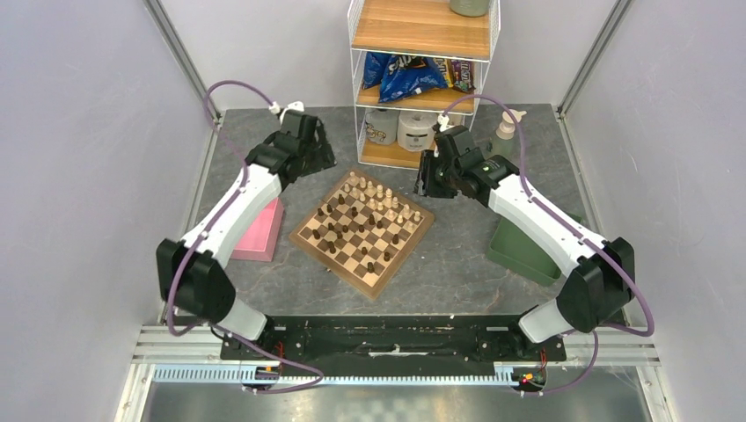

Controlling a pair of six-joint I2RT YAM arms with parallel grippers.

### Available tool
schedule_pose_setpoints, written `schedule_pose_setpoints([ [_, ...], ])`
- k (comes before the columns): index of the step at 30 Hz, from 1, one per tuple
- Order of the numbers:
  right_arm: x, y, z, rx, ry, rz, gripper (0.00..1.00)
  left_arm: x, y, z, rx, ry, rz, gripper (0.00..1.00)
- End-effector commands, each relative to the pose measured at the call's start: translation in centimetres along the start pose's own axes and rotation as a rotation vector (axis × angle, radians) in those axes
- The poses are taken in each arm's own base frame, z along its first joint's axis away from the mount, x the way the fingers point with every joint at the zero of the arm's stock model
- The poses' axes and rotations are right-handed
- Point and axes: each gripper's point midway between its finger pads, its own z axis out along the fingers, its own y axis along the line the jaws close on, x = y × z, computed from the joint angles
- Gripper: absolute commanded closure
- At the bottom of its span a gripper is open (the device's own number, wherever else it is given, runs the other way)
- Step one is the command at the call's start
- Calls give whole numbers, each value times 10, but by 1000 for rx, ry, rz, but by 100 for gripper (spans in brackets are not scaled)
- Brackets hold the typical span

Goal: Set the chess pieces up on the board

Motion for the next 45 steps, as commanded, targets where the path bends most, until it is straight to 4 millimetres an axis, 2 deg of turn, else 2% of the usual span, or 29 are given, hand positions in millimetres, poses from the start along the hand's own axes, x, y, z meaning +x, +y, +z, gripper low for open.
schedule_pose_setpoints([
  [1, -4, 7, 1, -26, -1, 17, 52, 29, 29, -9, -5, 45, 28, 19],
  [6, -4, 8, 6, -26, 6, 25, 50, 64, 47, -21, 8, 116, 66, 19],
  [11, -6, 7, 6, -18, -5, 27, 46, 90, 61, -27, 0, 174, 88, 19],
  [14, -6, 5, 4, -16, -20, 27, 39, 101, 67, -28, -9, 191, 89, 19],
  [20, -13, 0, -1, 4, -79, 41, 18, 116, 70, -29, -4, 225, 84, 17],
  [23, -17, -5, -6, 20, -121, 52, 3, 117, 67, -29, 14, 233, 86, 11],
  [30, -41, -23, -26, 94, -317, 199, 3, 108, 58, -28, 54, 212, 106, 7],
  [34, -44, -25, -30, 99, -344, 207, 3, 95, 52, -22, 59, 195, 130, 7],
  [39, -37, -33, -29, 143, -313, 189, 3, 78, 29, -2, 99, 219, 166, 10],
  [42, -36, -34, -28, 152, -306, 175, 3, 78, 14, 13, 134, 263, 160, 14],
  [45, -35, -35, -27, 162, -296, 159, 4, 80, 12, 27, 113, 292, 157, 18],
])
